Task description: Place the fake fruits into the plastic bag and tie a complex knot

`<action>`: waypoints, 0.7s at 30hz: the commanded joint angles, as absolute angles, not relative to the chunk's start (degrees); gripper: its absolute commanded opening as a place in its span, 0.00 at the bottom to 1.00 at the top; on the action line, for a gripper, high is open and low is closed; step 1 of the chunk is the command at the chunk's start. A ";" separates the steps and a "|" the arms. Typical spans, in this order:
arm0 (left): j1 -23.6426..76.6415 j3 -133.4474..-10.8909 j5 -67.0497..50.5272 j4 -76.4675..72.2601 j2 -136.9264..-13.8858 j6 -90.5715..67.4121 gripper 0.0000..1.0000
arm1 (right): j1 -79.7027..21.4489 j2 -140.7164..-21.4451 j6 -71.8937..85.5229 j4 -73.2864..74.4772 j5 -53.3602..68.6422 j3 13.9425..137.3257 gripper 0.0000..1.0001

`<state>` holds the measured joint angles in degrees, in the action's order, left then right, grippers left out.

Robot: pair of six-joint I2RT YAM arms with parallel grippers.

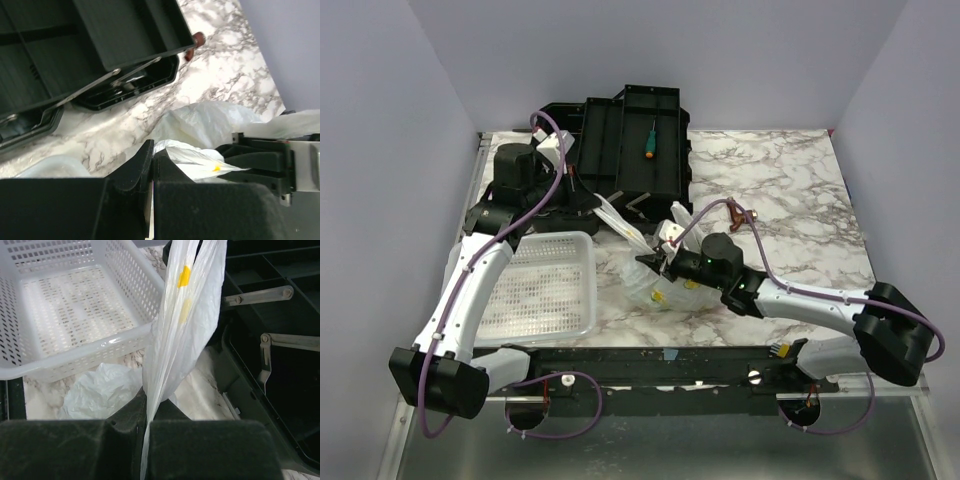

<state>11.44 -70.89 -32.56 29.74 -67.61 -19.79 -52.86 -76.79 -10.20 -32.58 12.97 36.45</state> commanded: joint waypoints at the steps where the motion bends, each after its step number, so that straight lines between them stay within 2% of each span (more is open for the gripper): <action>1: 7.37 -75.48 -9.89 23.37 -65.75 -14.30 0.00 | -53.18 -73.18 -13.23 -18.19 19.41 31.31 0.01; 8: 5.70 -74.69 -6.32 26.83 -67.03 -12.22 0.00 | -53.17 -70.49 -12.89 -16.44 18.72 31.34 0.01; 10: 4.46 -74.62 -12.89 27.31 -67.83 -12.73 0.00 | -53.24 -70.28 -12.48 -16.44 19.12 31.58 0.01; 11: 3.19 -74.08 -19.86 26.16 -67.41 -14.11 0.09 | -53.18 -70.43 -12.40 -16.56 19.15 31.78 0.01; 13: 1.50 -69.09 -31.18 18.31 -63.67 -18.24 0.52 | -53.17 -71.30 -11.86 -16.79 18.67 32.59 0.01; 14: 0.94 -65.46 -33.77 13.37 -60.69 -20.90 0.68 | -53.18 -71.72 -11.45 -16.83 18.10 33.12 0.01; 16: 0.53 -60.35 -38.96 6.90 -56.23 -24.14 0.80 | -53.11 -72.27 -10.50 -17.10 17.58 33.92 0.01; 21: -2.54 -52.71 -43.82 9.47 -49.34 -32.11 0.92 | -53.10 -73.09 -7.22 -18.47 14.65 35.55 0.01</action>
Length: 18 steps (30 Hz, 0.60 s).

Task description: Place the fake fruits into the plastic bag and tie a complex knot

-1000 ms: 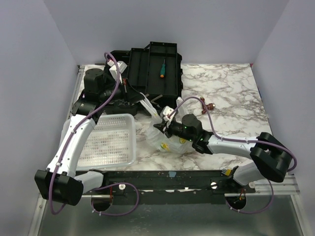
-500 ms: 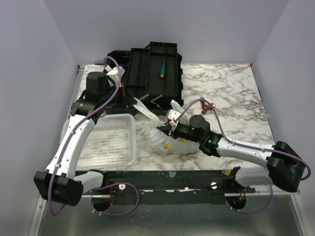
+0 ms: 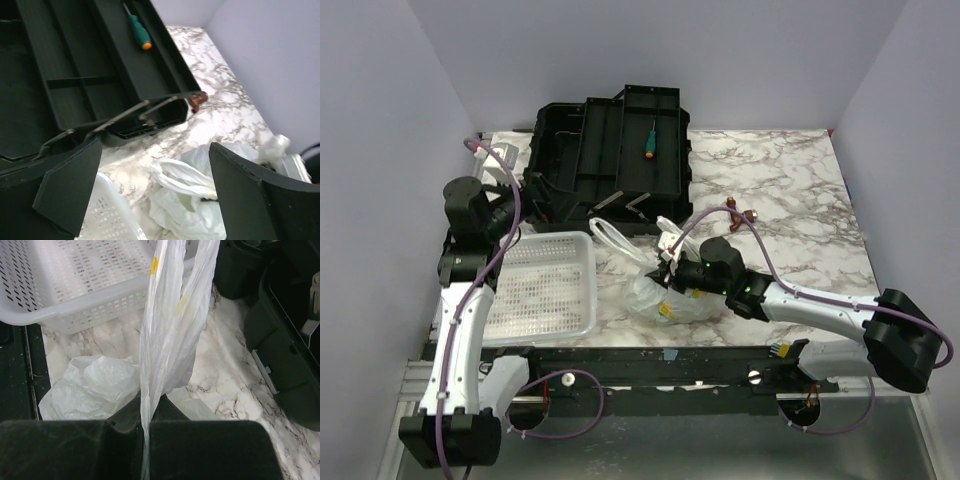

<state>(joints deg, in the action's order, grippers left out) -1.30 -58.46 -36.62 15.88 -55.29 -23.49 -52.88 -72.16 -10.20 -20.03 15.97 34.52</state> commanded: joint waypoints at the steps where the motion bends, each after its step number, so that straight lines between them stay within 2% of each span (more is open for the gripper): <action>1: -2.55 -50.41 -43.08 9.52 -47.38 -34.23 0.92 | -53.09 -73.53 -6.63 -19.07 12.49 35.85 0.01; 3: -2.03 -46.21 -41.49 9.36 -44.31 -37.58 0.90 | -53.10 -74.86 -5.63 -19.43 8.04 36.87 0.01; 8: 7.01 -43.62 -33.19 11.63 -43.59 -39.00 0.83 | -53.17 -77.83 -6.23 -19.94 3.60 38.97 0.01; 13: 17.34 -46.08 -23.17 12.47 -48.45 -43.07 0.82 | -53.53 -78.84 -8.52 -20.24 -1.61 40.03 0.01; 18: 24.33 -50.63 -15.77 14.71 -55.75 -43.58 0.82 | -53.84 -79.49 -11.58 -19.87 -1.46 40.29 0.01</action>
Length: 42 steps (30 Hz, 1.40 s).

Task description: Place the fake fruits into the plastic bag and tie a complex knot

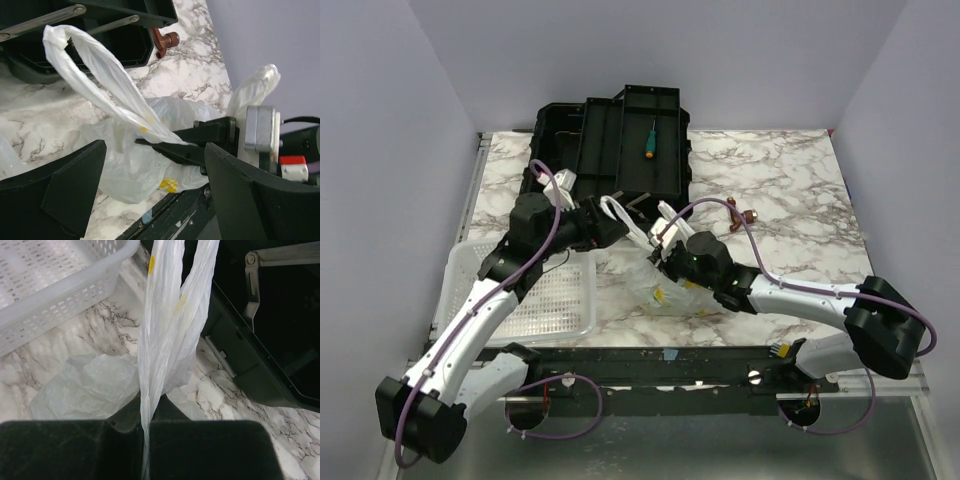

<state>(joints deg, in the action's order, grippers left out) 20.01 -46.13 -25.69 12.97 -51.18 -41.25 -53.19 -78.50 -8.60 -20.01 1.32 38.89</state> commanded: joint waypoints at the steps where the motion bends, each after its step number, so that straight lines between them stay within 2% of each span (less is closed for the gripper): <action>1: 24.86 -51.90 -15.02 15.37 -57.52 -43.98 0.82 | -53.97 -79.69 -12.07 -19.86 -1.53 40.41 0.01; 3: 26.12 -54.35 -12.64 17.61 -60.59 -45.21 0.80 | -54.44 -80.20 -13.17 -19.86 -2.03 40.72 0.01; 13: 28.34 -59.61 -8.13 24.04 -67.94 -48.30 0.59 | -55.20 -82.29 -16.37 -20.50 -5.07 42.09 0.01; 24: 29.44 -62.80 -3.68 31.09 -67.22 -48.02 0.72 | -55.20 -84.80 -16.91 -19.87 -9.78 43.24 0.01; 30: 29.44 -63.61 -7.01 30.80 -69.45 -48.07 0.77 | -55.28 -84.21 -16.61 -19.69 -8.48 43.33 0.01; 35: 29.44 -63.60 -9.38 29.30 -72.75 -49.89 0.77 | -55.31 -84.04 -17.56 -19.51 -7.69 43.79 0.01; 39: 29.78 -64.49 -10.77 27.86 -74.83 -51.19 0.70 | -55.34 -84.10 -17.83 -19.44 -7.61 43.86 0.01; 42: 30.06 -64.85 -10.92 27.57 -75.79 -51.21 0.60 | -55.37 -84.16 -18.23 -19.34 -7.28 43.91 0.01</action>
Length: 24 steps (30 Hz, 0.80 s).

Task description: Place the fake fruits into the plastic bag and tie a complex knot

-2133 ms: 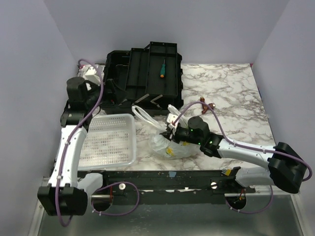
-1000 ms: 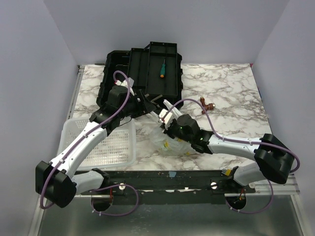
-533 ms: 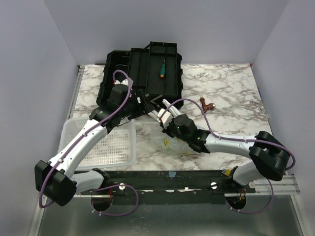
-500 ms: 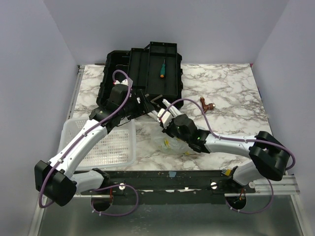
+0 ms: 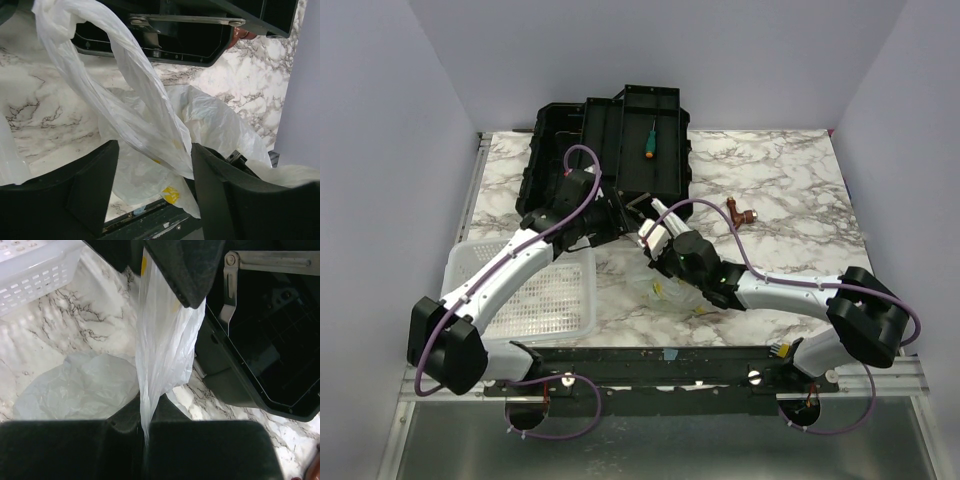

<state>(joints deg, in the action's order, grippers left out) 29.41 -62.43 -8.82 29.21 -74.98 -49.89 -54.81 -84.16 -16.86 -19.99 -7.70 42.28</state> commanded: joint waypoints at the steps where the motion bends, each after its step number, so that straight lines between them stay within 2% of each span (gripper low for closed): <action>1: 30.00 -64.95 -10.79 27.56 -76.01 -51.12 0.56 | -55.37 -83.96 -18.32 -19.35 -7.01 43.88 0.01; 3: 30.06 -64.65 -9.92 27.68 -76.41 -51.01 0.49 | -55.49 -83.17 -18.94 -18.99 -5.52 43.70 0.01; 8: 30.04 -63.42 -10.29 26.04 -77.27 -51.20 0.44 | -55.64 -81.37 -20.18 -17.82 -3.17 42.72 0.01; 11: 30.01 -63.53 -10.07 25.48 -77.90 -50.89 0.20 | -55.72 -81.21 -20.42 -16.94 -2.55 42.79 0.01; 14: 30.04 -63.39 -10.04 25.16 -78.18 -50.03 0.05 | -55.72 -80.23 -20.36 -16.29 -0.39 42.71 0.01; 15: 30.02 -63.25 -9.93 25.09 -77.99 -49.63 0.00 | -55.70 -79.93 -19.96 -15.93 0.48 42.71 0.05; 17: 29.97 -62.01 -9.84 24.19 -77.17 -49.29 0.00 | -55.67 -79.18 -19.13 -12.99 3.36 44.09 0.19; 18: 29.97 -61.16 -9.70 23.81 -76.73 -49.05 0.00 | -55.70 -78.45 -18.70 -11.48 4.53 45.13 0.31; 19: 29.88 -60.58 -9.63 23.41 -76.28 -49.05 0.00 | -55.64 -77.76 -17.84 -10.33 5.80 45.96 0.48; 21: 29.80 -59.24 -10.06 22.53 -75.73 -49.57 0.00 | -55.64 -75.62 -17.27 -8.37 9.42 47.50 0.71; 24: 29.79 -58.32 -10.72 21.20 -75.41 -49.77 0.00 | -55.64 -72.91 -16.56 -6.02 15.49 49.58 0.84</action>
<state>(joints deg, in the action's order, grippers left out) 30.06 -60.14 -10.09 24.10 -77.06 -50.13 -55.18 -77.43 -18.04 -10.37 5.30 45.50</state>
